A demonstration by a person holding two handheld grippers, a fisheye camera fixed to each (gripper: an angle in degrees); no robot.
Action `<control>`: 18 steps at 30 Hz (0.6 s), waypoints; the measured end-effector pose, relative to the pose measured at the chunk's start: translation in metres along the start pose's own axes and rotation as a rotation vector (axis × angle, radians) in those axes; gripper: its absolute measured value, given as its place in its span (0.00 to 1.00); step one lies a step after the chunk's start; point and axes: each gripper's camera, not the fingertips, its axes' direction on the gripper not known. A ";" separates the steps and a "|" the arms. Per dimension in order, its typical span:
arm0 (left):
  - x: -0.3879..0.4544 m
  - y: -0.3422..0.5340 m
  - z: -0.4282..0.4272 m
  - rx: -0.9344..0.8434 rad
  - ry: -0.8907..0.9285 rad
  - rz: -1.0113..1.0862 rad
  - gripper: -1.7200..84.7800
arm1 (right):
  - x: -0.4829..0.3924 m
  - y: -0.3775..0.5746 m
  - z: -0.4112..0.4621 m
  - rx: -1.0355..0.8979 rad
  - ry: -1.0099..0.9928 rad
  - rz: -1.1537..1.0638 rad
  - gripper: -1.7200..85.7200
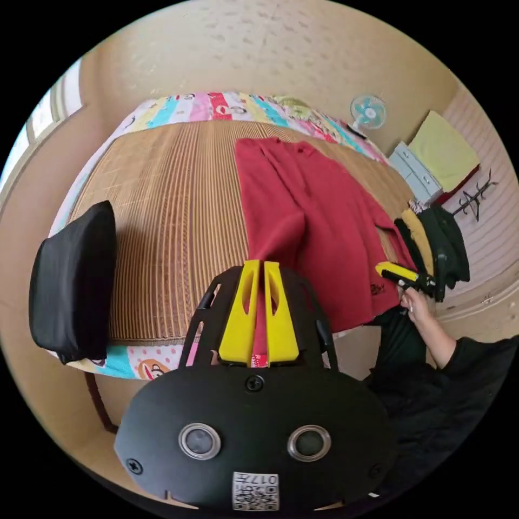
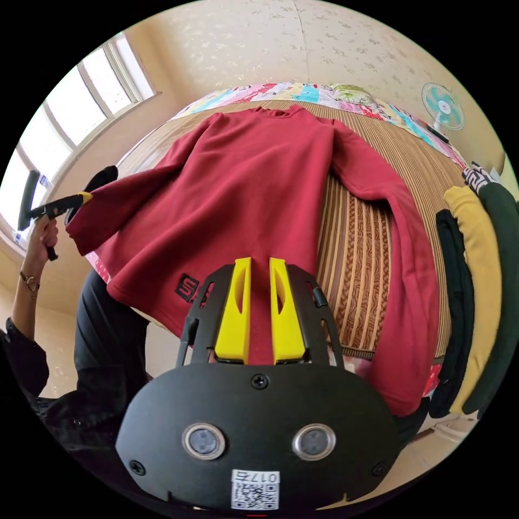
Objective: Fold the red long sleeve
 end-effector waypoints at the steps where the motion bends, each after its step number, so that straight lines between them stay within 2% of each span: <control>1: -0.046 -0.001 -0.049 0.155 0.009 -0.156 0.03 | 0.006 0.003 -0.001 -0.010 -0.025 0.004 0.09; 2: -0.086 0.014 -0.095 0.321 -0.007 -0.324 0.04 | 0.013 0.008 -0.002 -0.013 -0.056 0.013 0.09; 3: -0.101 0.027 -0.115 0.402 -0.036 -0.408 0.04 | 0.016 0.010 -0.003 -0.012 -0.071 0.017 0.09; 5: -0.121 0.084 -0.164 0.636 -0.184 -0.645 0.06 | 0.025 0.021 -0.006 -0.001 -0.102 0.035 0.09; 7: -0.111 0.098 -0.159 0.643 -0.166 -0.613 0.08 | 0.029 0.029 -0.008 0.008 -0.107 0.054 0.09; 9: -0.097 0.084 -0.121 0.479 -0.084 -0.486 0.09 | 0.031 0.035 -0.011 0.014 -0.096 0.065 0.09; 11: -0.072 0.058 -0.040 0.159 0.033 -0.303 0.13 | 0.029 0.041 -0.014 0.007 -0.058 0.040 0.09; 14: -0.048 0.046 0.050 -0.168 0.067 -0.210 0.16 | 0.030 0.045 -0.020 -0.024 -0.031 0.009 0.08; 15: -0.043 0.047 0.063 -0.216 0.077 -0.185 0.15 | 0.032 0.046 -0.021 -0.030 -0.033 0.010 0.08; 17: -0.016 0.054 0.066 -0.249 -0.055 -0.068 0.10 | 0.042 0.050 -0.027 -0.052 -0.053 0.019 0.08; 18: -0.009 0.055 0.064 -0.272 -0.061 -0.033 0.09 | 0.045 0.051 -0.029 -0.059 -0.058 0.018 0.08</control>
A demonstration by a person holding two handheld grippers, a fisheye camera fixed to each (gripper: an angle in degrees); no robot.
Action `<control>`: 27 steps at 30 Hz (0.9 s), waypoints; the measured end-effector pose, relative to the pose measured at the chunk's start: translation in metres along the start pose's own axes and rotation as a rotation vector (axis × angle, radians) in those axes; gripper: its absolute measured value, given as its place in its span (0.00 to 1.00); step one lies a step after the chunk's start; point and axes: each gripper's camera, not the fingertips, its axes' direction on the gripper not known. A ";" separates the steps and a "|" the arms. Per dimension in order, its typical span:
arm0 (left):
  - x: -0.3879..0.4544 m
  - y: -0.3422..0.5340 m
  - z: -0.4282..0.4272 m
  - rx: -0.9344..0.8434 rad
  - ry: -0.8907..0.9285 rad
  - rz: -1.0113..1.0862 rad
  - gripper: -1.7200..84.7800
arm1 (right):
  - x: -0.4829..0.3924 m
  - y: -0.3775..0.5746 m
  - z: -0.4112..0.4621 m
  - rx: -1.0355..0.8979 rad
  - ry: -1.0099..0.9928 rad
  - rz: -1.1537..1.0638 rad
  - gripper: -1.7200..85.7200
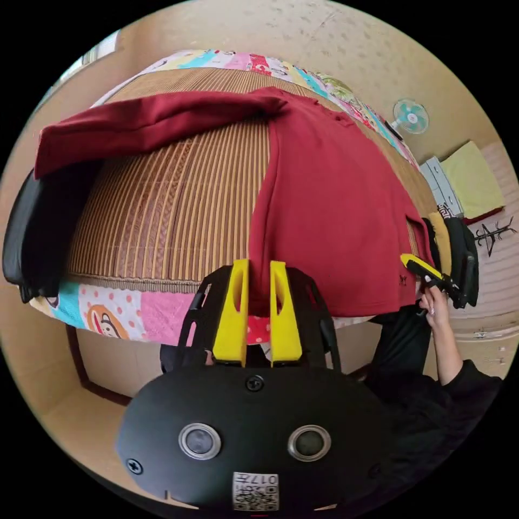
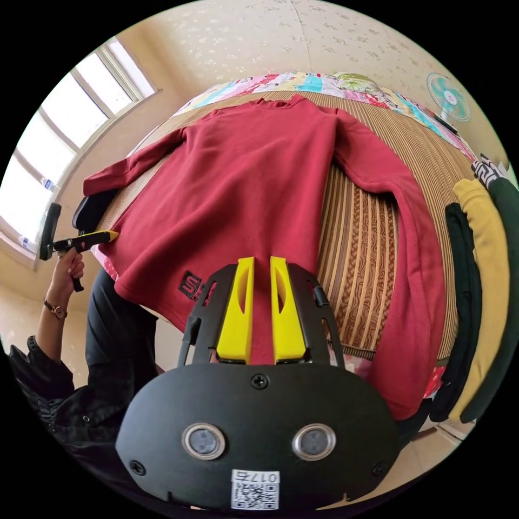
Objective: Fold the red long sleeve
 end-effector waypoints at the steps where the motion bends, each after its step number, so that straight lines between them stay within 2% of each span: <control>1: 0.010 0.006 -0.002 -0.060 -0.043 0.037 0.07 | 0.005 0.004 -0.004 -0.018 -0.006 -0.003 0.08; 4: 0.023 0.037 -0.015 -0.183 -0.081 0.120 0.07 | 0.011 0.024 -0.018 -0.060 0.010 -0.037 0.07; 7: 0.013 0.078 -0.020 -0.304 0.006 0.089 0.07 | 0.011 0.058 -0.037 -0.103 0.037 -0.107 0.07; 9: -0.002 0.105 -0.028 -0.299 0.080 0.026 0.07 | 0.020 0.078 -0.050 -0.143 0.025 -0.073 0.07; 10: -0.011 0.122 -0.038 -0.267 0.132 -0.005 0.08 | 0.036 0.091 -0.058 -0.168 -0.023 0.017 0.08; 12: -0.026 0.144 -0.055 -0.205 0.183 -0.052 0.08 | 0.078 0.117 -0.082 -0.092 -0.207 0.234 0.11; 14: -0.049 0.162 -0.080 -0.117 0.186 -0.116 0.08 | 0.157 0.158 -0.106 0.124 -0.630 0.592 0.15; 17: -0.081 0.169 -0.109 -0.007 0.206 -0.207 0.09 | 0.221 0.181 -0.109 0.366 -0.921 0.867 0.16; 20: -0.102 0.170 -0.138 0.127 0.335 -0.276 0.10 | 0.250 0.178 -0.108 0.493 -0.983 1.075 0.18; 23: -0.101 0.171 -0.163 0.199 0.279 -0.331 0.10 | 0.270 0.180 -0.100 0.628 -1.009 1.277 0.16; 26: -0.098 0.179 -0.178 0.247 0.282 -0.328 0.10 | 0.272 0.177 -0.087 0.615 -0.964 1.498 0.11; 27: -0.098 0.182 -0.180 0.255 0.290 -0.328 0.10 | 0.269 0.172 -0.089 0.612 -0.941 1.507 0.10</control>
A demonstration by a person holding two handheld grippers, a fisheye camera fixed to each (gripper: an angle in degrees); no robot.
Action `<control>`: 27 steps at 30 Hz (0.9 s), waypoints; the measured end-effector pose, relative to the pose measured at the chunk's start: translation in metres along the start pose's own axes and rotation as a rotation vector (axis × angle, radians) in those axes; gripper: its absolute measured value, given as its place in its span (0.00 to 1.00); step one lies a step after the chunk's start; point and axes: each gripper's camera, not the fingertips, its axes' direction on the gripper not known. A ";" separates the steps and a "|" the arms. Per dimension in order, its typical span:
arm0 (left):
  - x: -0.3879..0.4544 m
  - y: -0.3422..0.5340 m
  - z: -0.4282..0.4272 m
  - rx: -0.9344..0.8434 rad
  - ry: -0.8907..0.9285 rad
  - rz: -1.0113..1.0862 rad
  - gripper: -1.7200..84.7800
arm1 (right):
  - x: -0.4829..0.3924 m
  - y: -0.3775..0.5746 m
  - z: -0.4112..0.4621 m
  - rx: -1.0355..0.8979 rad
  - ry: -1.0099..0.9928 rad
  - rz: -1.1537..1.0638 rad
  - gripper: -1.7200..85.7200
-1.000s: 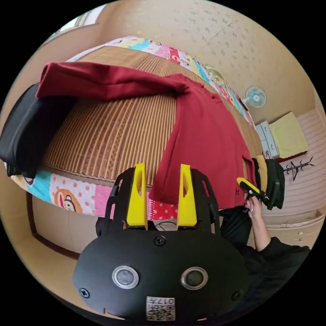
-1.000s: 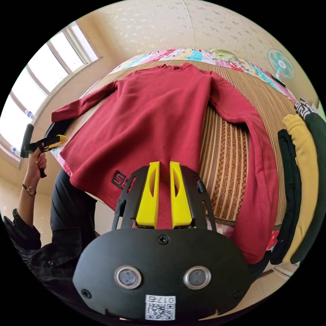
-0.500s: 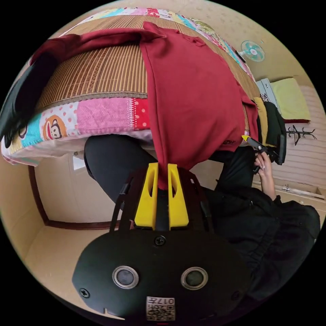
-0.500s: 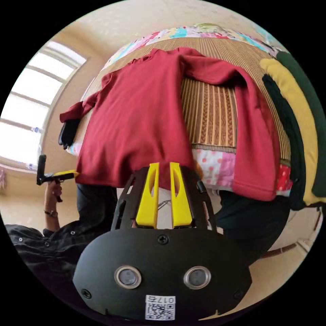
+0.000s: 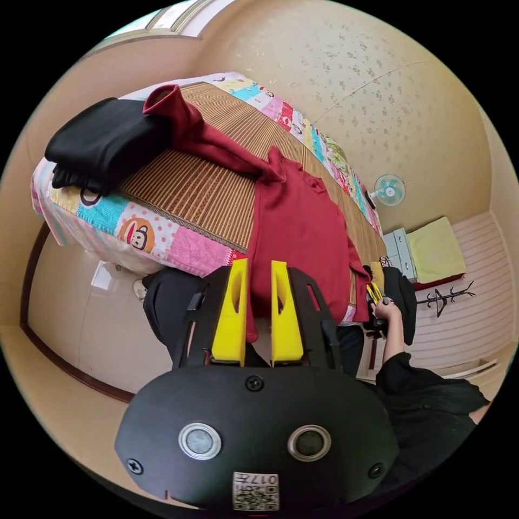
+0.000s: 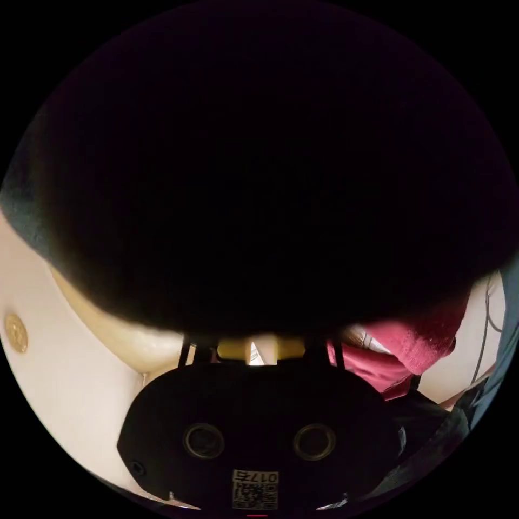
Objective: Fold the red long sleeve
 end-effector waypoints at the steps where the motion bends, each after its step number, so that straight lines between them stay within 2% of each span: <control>1: -0.003 0.006 -0.006 0.013 0.012 -0.004 0.10 | -0.017 0.010 0.010 0.006 0.026 -0.049 0.08; 3: -0.011 0.014 -0.015 0.016 0.005 -0.017 0.10 | -0.063 0.034 0.026 0.036 0.106 -0.230 0.07; 5: -0.025 0.026 -0.031 0.028 -0.014 -0.045 0.10 | -0.149 0.102 0.055 0.143 0.245 -0.641 0.06; 6: -0.029 0.029 -0.035 0.031 -0.013 -0.050 0.10 | -0.170 0.126 0.065 0.168 0.270 -0.763 0.06; 8: -0.045 0.039 -0.047 0.034 -0.014 -0.075 0.09 | -0.229 0.230 0.121 0.166 0.288 -1.215 0.05; 9: -0.048 0.041 -0.050 0.035 -0.017 -0.079 0.09 | -0.236 0.254 0.138 0.137 0.277 -1.306 0.05; 11: -0.061 0.048 -0.058 0.039 -0.020 -0.105 0.10 | -0.236 0.345 0.214 -0.074 0.276 -1.658 0.05; 13: -0.070 0.052 -0.060 0.045 0.004 -0.124 0.10 | -0.203 0.398 0.278 -0.281 0.372 -1.832 0.05; 15: -0.077 0.052 -0.060 0.044 0.034 -0.137 0.11 | -0.141 0.431 0.335 -0.437 0.548 -1.888 0.04; 17: -0.085 0.049 -0.059 0.034 0.059 -0.154 0.12 | -0.033 0.447 0.388 -0.604 0.833 -1.891 0.03; 19: -0.090 0.045 -0.060 0.031 0.080 -0.161 0.12 | 0.045 0.444 0.404 -0.638 1.051 -1.865 0.03; 20: -0.092 0.041 -0.061 0.033 0.088 -0.161 0.12 | 0.067 0.453 0.382 -0.510 0.935 -1.944 0.03; 21: -0.094 0.039 -0.062 0.032 0.089 -0.161 0.12 | 0.070 0.460 0.372 -0.454 0.905 -1.980 0.03; 24: -0.099 0.024 -0.057 0.006 0.085 -0.152 0.12 | 0.071 0.483 0.370 -0.342 1.016 -2.011 0.02; 26: -0.099 0.007 -0.046 -0.022 0.109 -0.140 0.12 | 0.042 0.486 0.352 -0.213 0.833 -2.018 0.02; 27: -0.098 0.002 -0.043 -0.025 0.116 -0.136 0.12 | 0.033 0.483 0.349 -0.182 0.803 -1.996 0.02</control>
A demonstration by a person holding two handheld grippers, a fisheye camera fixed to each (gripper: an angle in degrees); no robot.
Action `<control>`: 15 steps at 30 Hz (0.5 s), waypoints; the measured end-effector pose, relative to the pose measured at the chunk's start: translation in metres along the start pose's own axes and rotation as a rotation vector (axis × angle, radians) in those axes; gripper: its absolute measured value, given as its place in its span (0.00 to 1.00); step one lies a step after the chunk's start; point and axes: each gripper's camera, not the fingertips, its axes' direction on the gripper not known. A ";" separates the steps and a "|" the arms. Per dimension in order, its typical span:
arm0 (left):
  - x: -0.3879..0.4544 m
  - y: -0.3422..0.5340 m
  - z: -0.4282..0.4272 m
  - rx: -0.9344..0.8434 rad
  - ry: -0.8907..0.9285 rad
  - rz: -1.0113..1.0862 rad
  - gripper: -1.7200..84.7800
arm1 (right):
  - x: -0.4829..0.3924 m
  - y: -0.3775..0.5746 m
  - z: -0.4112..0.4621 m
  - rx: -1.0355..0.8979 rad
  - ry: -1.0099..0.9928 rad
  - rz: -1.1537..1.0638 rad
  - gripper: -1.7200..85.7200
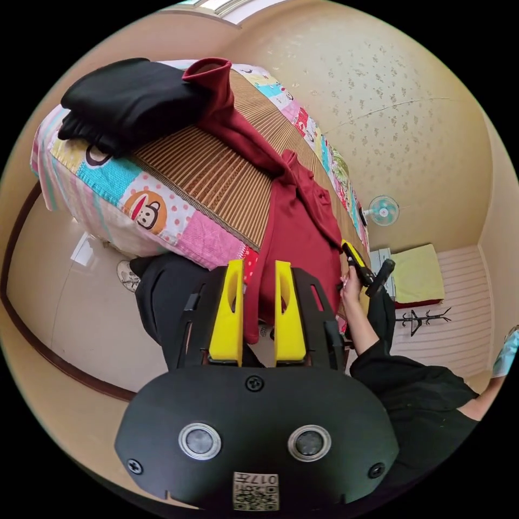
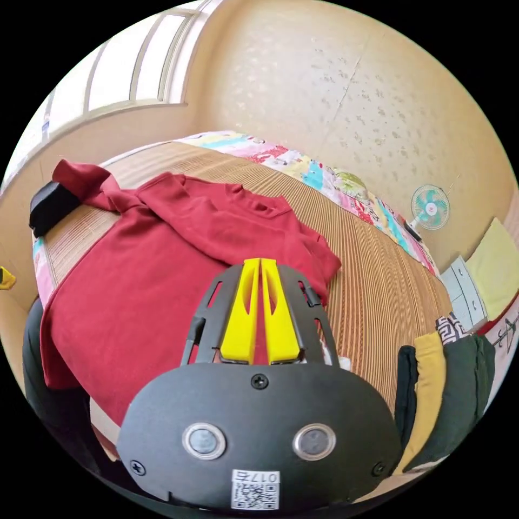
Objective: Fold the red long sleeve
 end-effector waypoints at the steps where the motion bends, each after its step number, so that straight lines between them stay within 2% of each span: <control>1: 0.004 -0.008 0.006 -0.005 0.010 0.008 0.12 | 0.019 -0.009 -0.002 0.021 0.009 0.091 0.02; 4: 0.019 -0.025 0.024 -0.016 0.035 0.030 0.12 | 0.071 -0.022 0.027 -0.028 -0.025 0.286 0.02; 6: 0.031 -0.031 0.034 -0.027 0.057 0.051 0.12 | 0.100 -0.021 0.065 -0.139 -0.028 0.362 0.02; 7: 0.038 -0.033 0.041 -0.039 0.065 0.067 0.12 | 0.116 -0.016 0.102 -0.279 -0.018 0.390 0.02; 8: 0.045 -0.034 0.048 -0.058 0.064 0.083 0.12 | 0.128 -0.008 0.145 -0.468 -0.021 0.369 0.02; 9: 0.048 -0.035 0.051 -0.071 0.060 0.090 0.12 | 0.131 -0.006 0.152 -0.464 -0.042 0.323 0.02; 10: 0.053 -0.034 0.058 -0.097 0.048 0.105 0.12 | 0.137 -0.003 0.149 -0.376 0.007 0.238 0.02; 13: 0.060 -0.029 0.067 -0.147 0.021 0.138 0.12 | 0.146 -0.011 0.166 -0.456 0.039 0.059 0.02; 15: 0.057 -0.025 0.067 -0.158 0.008 0.134 0.12 | 0.158 -0.014 0.171 -0.506 0.000 0.057 0.02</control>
